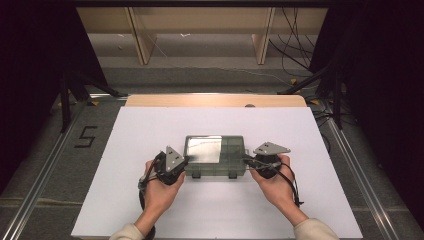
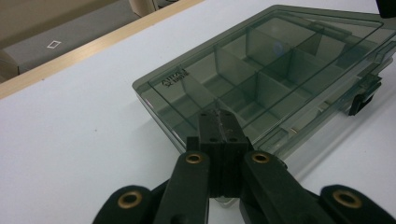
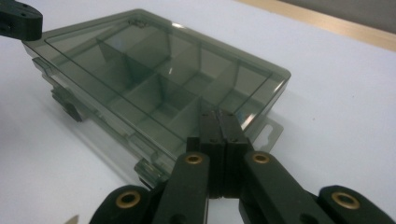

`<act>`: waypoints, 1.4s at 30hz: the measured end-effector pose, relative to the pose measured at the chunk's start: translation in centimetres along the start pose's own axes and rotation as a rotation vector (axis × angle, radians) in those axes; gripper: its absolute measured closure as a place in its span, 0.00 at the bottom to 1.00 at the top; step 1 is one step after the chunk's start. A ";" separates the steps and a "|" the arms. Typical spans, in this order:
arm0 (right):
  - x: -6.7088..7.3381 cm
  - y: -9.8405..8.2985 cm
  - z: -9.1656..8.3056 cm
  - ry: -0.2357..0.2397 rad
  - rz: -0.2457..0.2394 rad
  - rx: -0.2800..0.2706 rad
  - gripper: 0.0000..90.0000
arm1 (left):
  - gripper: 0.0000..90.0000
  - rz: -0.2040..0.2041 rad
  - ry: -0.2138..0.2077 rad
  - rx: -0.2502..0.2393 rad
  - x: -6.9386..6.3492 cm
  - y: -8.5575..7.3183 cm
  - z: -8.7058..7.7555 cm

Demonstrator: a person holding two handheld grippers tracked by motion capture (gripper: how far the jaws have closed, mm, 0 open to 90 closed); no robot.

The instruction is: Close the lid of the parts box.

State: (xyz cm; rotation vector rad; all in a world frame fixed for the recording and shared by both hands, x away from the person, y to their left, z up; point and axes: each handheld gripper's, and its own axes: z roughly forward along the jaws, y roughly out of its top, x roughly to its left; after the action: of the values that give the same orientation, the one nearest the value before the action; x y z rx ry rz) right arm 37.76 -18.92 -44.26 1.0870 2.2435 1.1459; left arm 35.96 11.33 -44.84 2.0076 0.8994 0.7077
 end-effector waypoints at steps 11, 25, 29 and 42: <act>0.1 -0.8 0.8 -0.001 0.001 0.045 1.00 | 1.00 0.038 -0.019 0.070 0.0 -0.7 0.5; 0.1 -0.9 0.9 -0.001 0.004 0.044 1.00 | 1.00 0.048 -0.029 0.082 0.0 -0.9 0.8; 0.1 -1.0 0.9 -0.004 -0.005 0.042 1.00 | 1.00 0.045 -0.027 0.076 -0.1 -1.0 0.8; -0.8 -1.0 -1.4 0.108 -0.015 -0.120 0.52 | 0.63 -0.067 -0.029 -0.120 -0.8 -0.6 -2.1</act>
State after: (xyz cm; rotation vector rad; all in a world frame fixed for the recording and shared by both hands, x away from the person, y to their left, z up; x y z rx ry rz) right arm 36.91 -20.61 -44.25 0.9818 2.2266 1.3434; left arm 33.72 11.83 -44.37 1.8688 0.8823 0.6781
